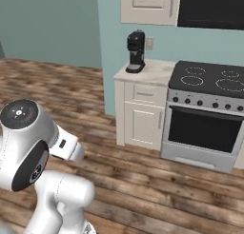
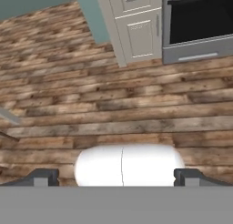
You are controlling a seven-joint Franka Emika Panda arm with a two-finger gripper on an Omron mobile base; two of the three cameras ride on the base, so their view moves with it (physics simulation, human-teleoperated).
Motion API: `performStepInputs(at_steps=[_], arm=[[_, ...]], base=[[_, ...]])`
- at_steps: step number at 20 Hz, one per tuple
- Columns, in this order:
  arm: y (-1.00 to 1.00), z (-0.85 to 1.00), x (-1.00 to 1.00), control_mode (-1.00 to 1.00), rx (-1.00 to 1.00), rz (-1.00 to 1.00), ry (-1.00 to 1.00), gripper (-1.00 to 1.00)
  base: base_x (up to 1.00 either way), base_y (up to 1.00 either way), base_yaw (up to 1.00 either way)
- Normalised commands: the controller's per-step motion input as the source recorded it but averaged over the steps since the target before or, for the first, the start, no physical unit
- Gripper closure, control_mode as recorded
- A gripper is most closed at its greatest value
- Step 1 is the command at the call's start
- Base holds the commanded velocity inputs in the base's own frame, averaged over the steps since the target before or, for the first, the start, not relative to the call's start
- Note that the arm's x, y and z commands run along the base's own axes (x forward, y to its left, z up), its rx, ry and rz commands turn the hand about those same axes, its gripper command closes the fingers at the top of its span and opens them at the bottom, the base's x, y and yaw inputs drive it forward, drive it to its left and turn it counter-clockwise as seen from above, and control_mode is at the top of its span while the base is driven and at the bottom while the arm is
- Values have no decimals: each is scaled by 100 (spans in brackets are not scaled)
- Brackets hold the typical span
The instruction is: Pick the avocado and bread from the counter and place them on the plate. Then pick the jam from the cabinet and place it next to the plate. Lastly close the cabinet door.
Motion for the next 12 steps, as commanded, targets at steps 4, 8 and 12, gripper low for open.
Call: performStepInputs(at_steps=[4, 8, 12], arm=[[0, 0, 0, 100, 0, 0, 0, -100], [0, 0, 0, 100, 0, 0, 0, -100], [0, 0, 0, 100, 0, 0, 0, -100]], base=[[-3, -41, -21], [0, -47, -13], [0, -52, -10]])
